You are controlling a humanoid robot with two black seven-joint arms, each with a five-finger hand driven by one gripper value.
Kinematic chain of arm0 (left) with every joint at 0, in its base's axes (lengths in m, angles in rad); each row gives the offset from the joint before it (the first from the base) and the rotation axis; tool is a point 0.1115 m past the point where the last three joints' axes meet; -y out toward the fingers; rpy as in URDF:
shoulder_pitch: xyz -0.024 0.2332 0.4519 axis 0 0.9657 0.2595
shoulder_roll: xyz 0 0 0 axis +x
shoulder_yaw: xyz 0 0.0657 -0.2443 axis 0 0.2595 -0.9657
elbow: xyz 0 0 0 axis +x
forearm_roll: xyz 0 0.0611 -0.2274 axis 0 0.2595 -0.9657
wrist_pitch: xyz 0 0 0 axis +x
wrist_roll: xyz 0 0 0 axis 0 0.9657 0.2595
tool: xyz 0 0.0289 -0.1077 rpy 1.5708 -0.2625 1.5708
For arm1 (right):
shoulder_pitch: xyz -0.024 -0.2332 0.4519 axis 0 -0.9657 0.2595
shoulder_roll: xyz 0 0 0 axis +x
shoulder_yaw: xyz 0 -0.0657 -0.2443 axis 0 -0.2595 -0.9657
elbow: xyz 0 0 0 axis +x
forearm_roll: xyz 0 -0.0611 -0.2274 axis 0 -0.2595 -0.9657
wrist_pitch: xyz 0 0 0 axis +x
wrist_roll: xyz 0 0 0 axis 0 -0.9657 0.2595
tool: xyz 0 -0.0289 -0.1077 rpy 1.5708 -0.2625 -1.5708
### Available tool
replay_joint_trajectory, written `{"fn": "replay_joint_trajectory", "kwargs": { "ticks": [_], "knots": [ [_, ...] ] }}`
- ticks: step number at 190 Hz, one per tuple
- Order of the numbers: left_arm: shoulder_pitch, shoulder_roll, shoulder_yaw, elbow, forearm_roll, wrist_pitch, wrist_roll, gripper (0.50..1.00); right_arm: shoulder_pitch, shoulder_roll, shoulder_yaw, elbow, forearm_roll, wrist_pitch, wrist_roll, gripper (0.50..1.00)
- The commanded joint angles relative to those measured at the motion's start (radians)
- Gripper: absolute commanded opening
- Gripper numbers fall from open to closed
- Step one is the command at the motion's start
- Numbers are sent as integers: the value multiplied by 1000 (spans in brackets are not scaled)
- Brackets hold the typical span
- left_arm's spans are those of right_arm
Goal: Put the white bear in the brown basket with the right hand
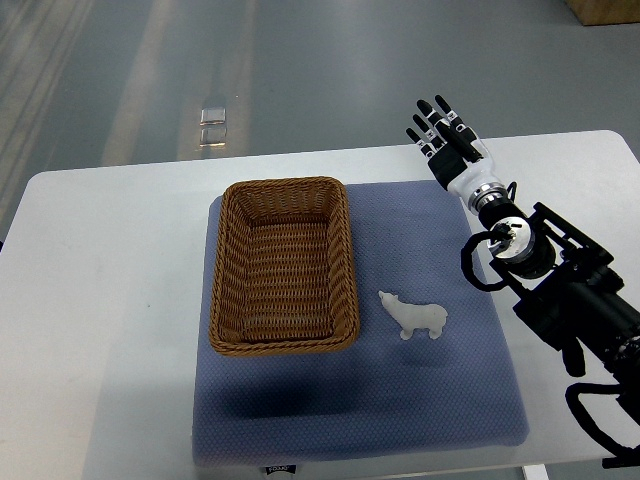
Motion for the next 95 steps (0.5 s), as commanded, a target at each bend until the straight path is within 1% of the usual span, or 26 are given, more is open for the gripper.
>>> {"fn": "replay_joint_trajectory", "kwargs": {
  "ticks": [1, 54, 95],
  "knots": [
    [0, 0, 1, -1, 1, 0, 0, 1000, 0, -1, 0, 0, 0, 0, 0, 926],
    [0, 0, 1, 1, 0, 1, -1, 1000, 2, -3, -6, 0, -12, 2, -5, 926],
    [1, 0, 1, 1, 1, 1, -1, 1000, 33, -32, -83, 6, -15, 5, -9, 926]
  ]
}}
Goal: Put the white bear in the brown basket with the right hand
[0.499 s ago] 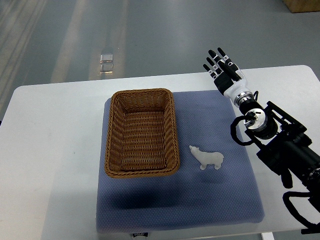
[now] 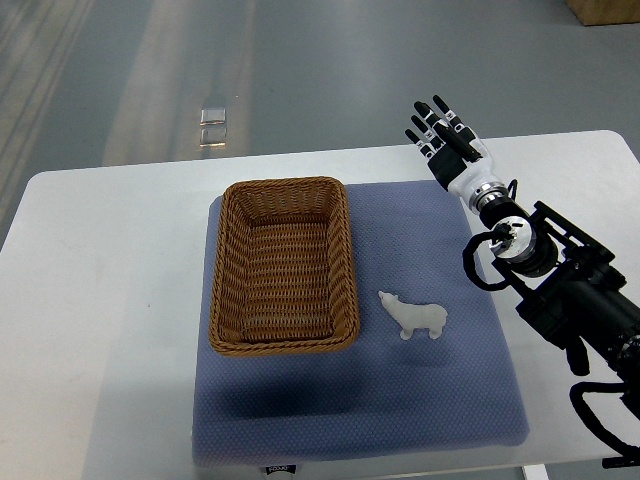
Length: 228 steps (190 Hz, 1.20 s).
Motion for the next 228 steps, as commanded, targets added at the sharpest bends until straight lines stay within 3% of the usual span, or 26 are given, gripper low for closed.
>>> {"fn": "replay_joint_trajectory", "kwargs": {
  "ticks": [1, 46, 77, 113, 149, 179, 228],
  "knots": [
    [1, 0, 0, 0, 1, 0, 0, 1000, 20, -12, -34, 3, -3, 3, -2, 926],
    [0, 0, -2, -1, 0, 0, 0, 1000, 95, -106, -126, 18, -137, 12, -10, 924],
    [0, 0, 0, -1, 0, -2, 0, 1000, 178, -189, -251, 61, -325, 22, -76, 924],
    [0, 0, 0, -21, 0, -2, 0, 1000, 270, -287, -415, 167, -632, 101, -140, 926],
    [0, 0, 0, -35, 0, -2, 0, 1000, 414, -388, -623, 280, -841, 240, -249, 926],
    [-2, 0, 0, -35, 0, -3, 0, 1000, 575, -439, -763, 294, -835, 460, -389, 926],
    [-2, 0, -2, -35, 0, -3, 0, 1000, 702, -562, -774, 455, -769, 460, -562, 926]
  ]
}}
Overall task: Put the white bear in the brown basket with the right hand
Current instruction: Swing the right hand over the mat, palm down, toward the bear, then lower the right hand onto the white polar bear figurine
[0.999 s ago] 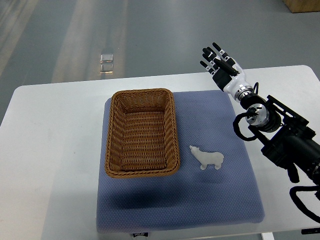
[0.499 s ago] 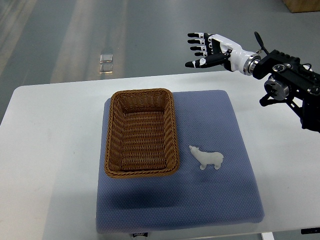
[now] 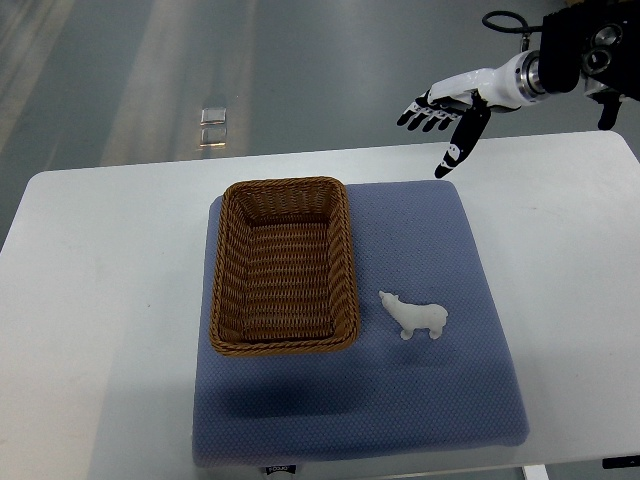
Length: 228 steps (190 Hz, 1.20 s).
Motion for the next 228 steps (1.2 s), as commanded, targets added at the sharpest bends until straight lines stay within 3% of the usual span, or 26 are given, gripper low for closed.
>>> {"fn": "replay_joint_trajectory", "kwargs": {
  "ticks": [1, 32, 80, 98, 121, 179, 228],
  "knots": [
    [1, 0, -2, 0, 0, -1, 0, 1000, 37, -60, -2, 84, 63, 1, -70, 926],
    [-1, 0, -2, 0, 0, 0, 0, 1000, 55, -163, -46, 237, 249, 1, -168, 926],
    [1, 0, -2, 0, 0, 0, 0, 1000, 31, -264, -63, 394, 266, 1, -160, 921],
    [1, 0, 0, 0, 0, 0, 0, 1000, -17, -281, -57, 436, 267, 1, -128, 921],
    [-1, 0, 0, 0, 0, 0, 0, 1000, -67, -272, -56, 461, 267, 1, -85, 919],
    [1, 0, -2, 9, 0, 0, 0, 1000, -178, -216, -52, 478, 256, 0, -52, 919],
    [1, 0, -2, 8, 0, 0, 0, 1000, -262, -186, -51, 476, 197, -137, -32, 917]
  ]
}}
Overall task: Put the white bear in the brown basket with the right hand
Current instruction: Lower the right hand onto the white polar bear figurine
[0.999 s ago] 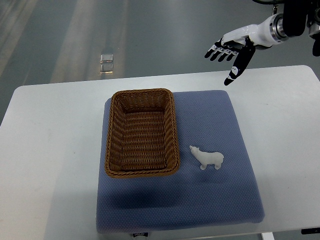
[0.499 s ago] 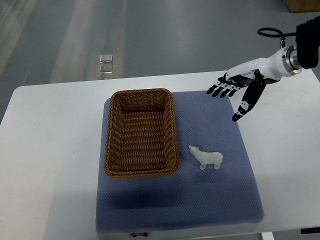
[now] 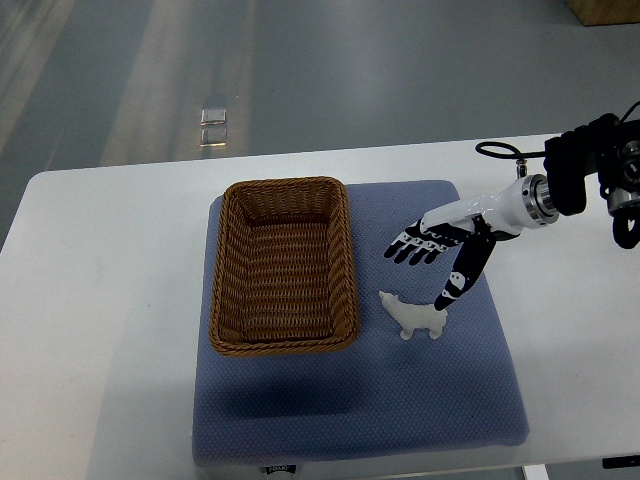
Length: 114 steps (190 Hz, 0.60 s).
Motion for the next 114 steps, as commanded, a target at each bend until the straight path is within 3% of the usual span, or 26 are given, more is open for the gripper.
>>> {"fn": "replay_joint_trajectory", "kwargs": {
  "ticks": [1, 68, 114],
  "knots": [
    [0, 0, 0, 0, 0, 0, 0, 1000, -30, 8, 1, 0, -27, -47, 16, 917],
    [0, 0, 0, 2, 0, 0, 0, 1000, -167, 23, 69, 0, -71, -133, 31, 897],
    [0, 0, 0, 3, 0, 1, 0, 1000, -236, 23, 98, 0, -106, -145, 45, 887]
  ]
}}
